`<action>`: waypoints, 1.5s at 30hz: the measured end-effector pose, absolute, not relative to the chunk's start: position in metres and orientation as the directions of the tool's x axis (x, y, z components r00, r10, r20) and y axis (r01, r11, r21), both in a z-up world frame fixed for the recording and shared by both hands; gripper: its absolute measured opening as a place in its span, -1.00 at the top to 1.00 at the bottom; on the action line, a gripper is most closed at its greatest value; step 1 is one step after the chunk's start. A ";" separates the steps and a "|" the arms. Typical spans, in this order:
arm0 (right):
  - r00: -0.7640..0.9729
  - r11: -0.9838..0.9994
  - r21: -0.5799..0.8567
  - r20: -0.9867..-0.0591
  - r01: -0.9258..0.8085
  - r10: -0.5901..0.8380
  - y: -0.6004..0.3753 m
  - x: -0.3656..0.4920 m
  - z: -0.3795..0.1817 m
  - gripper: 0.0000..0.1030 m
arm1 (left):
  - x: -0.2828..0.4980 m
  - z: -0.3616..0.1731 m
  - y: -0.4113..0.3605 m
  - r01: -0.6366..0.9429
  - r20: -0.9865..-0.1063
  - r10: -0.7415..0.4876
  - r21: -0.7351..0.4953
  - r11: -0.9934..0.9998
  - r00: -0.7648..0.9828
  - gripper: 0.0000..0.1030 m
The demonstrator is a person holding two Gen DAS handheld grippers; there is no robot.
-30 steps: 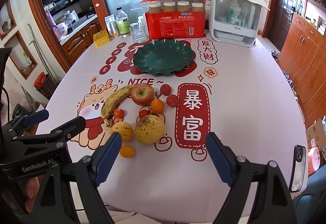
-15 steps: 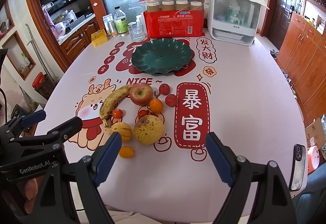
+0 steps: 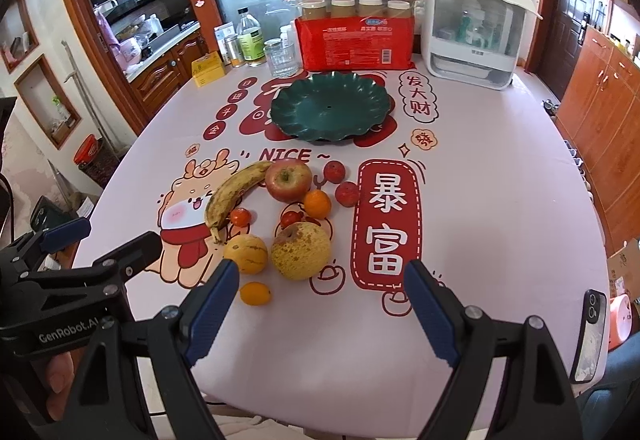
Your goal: Organize fruits
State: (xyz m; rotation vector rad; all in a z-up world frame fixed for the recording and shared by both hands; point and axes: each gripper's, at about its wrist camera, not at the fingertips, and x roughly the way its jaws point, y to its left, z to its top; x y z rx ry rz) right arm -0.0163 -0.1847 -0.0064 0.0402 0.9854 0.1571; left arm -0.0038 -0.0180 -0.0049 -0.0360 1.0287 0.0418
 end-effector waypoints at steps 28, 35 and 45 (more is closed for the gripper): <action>0.430 0.973 0.163 -0.876 -0.162 0.218 -0.169 0.024 -0.044 -0.64 | 0.035 -0.032 0.019 -0.046 -0.882 0.016 -0.006 0.999 0.472 -0.98; 0.368 0.974 0.152 -0.907 -0.168 0.205 -0.159 0.050 -0.079 -0.64 | 0.088 -0.059 0.066 -0.078 -0.902 0.008 -0.028 0.997 0.431 -0.98; 0.306 0.978 0.171 -0.931 -0.116 0.199 -0.160 0.074 -0.121 -0.64 | 0.157 -0.128 0.071 -0.009 -0.939 -0.102 -0.111 0.994 0.327 -0.78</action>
